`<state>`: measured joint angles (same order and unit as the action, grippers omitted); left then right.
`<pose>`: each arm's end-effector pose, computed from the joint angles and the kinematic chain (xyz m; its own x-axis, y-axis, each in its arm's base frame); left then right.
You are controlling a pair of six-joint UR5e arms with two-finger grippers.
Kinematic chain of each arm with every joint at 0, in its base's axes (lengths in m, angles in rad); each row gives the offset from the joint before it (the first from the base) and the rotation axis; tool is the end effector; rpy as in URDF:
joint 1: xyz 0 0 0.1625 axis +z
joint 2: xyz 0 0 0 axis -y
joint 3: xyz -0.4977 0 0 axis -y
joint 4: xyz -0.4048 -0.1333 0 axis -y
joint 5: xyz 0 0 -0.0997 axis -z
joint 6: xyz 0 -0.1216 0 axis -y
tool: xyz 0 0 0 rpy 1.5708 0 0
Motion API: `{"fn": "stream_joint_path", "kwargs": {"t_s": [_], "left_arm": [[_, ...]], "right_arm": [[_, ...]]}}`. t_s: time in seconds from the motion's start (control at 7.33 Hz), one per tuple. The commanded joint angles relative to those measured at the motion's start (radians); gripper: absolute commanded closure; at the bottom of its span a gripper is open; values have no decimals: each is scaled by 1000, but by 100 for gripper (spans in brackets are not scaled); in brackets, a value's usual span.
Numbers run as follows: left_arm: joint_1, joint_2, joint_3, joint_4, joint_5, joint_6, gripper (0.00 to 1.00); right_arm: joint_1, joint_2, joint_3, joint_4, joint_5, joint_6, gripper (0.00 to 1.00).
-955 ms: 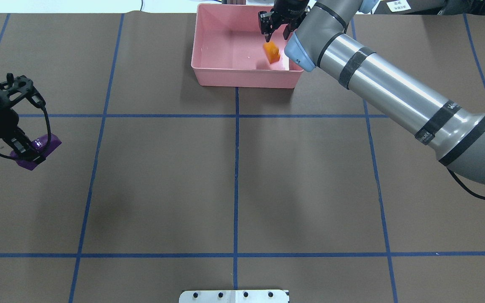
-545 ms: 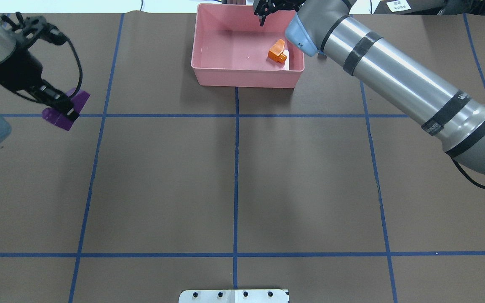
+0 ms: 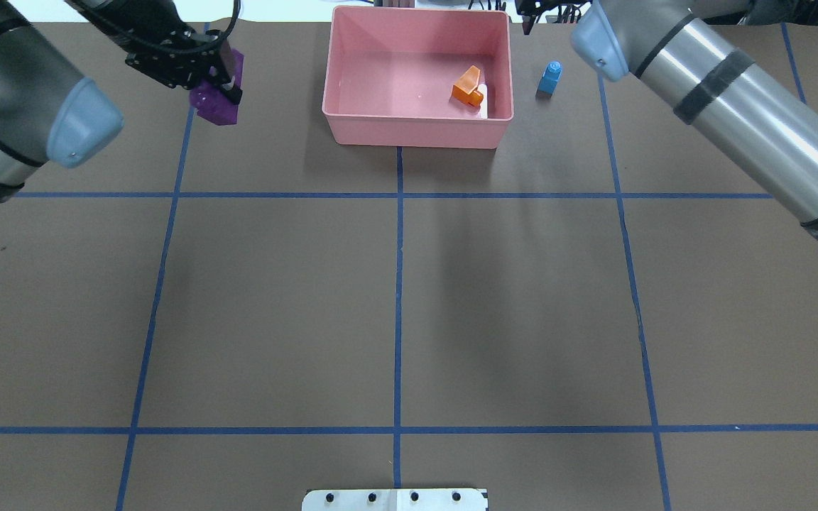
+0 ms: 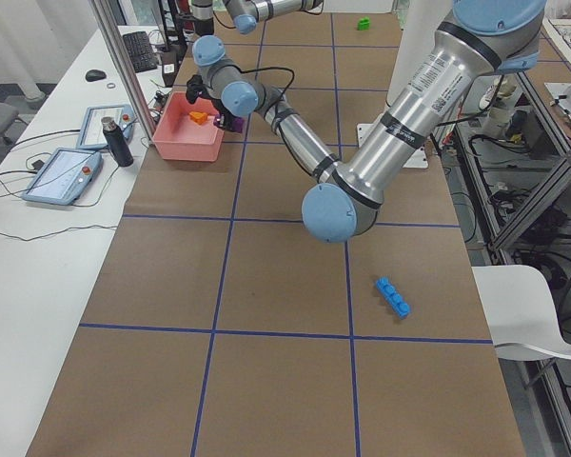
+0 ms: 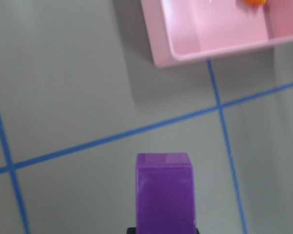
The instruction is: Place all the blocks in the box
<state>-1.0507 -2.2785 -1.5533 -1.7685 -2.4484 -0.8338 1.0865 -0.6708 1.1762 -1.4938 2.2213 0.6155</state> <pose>0.3426 -0.6783 0.2546 0.4056 0.1559 -0.9007 -0.0197 0.9866 0.1619 -0.3572 -0.8071 0.3019 0.6729 -0.1165 0.7305 0.0004 0.9876 0.1571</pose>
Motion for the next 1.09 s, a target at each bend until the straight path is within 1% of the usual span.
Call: {"fn": "stream_joint_path", "kwargs": {"t_s": [0.0, 0.14, 0.27, 0.41, 0.55, 0.68, 0.82, 0.95], "left_arm": [[30, -192, 326, -288, 113, -242, 100], [67, -284, 438, -319, 215, -278, 100], [107, -343, 522, -345, 295, -289, 100], [127, -349, 544, -397, 316, -339, 100], [173, -361, 548, -410, 413, -382, 100], [207, -381, 577, -411, 475, -389, 100], [242, -391, 594, -411, 558, -425, 100], [261, -394, 608, -411, 609, -444, 100]], "right_arm": [[24, -79, 7, -2, -67, -184, 2], [23, -107, 0, 7, -81, -216, 1], [15, -95, -32, 10, -97, -211, 1], [15, -82, -82, 85, -98, -188, 1], [9, -67, -172, 204, -98, -98, 1], [1, -34, -273, 304, -101, -48, 2], [-3, -12, -314, 328, -129, 1, 2], [-11, 17, -343, 330, -156, 54, 2]]}}
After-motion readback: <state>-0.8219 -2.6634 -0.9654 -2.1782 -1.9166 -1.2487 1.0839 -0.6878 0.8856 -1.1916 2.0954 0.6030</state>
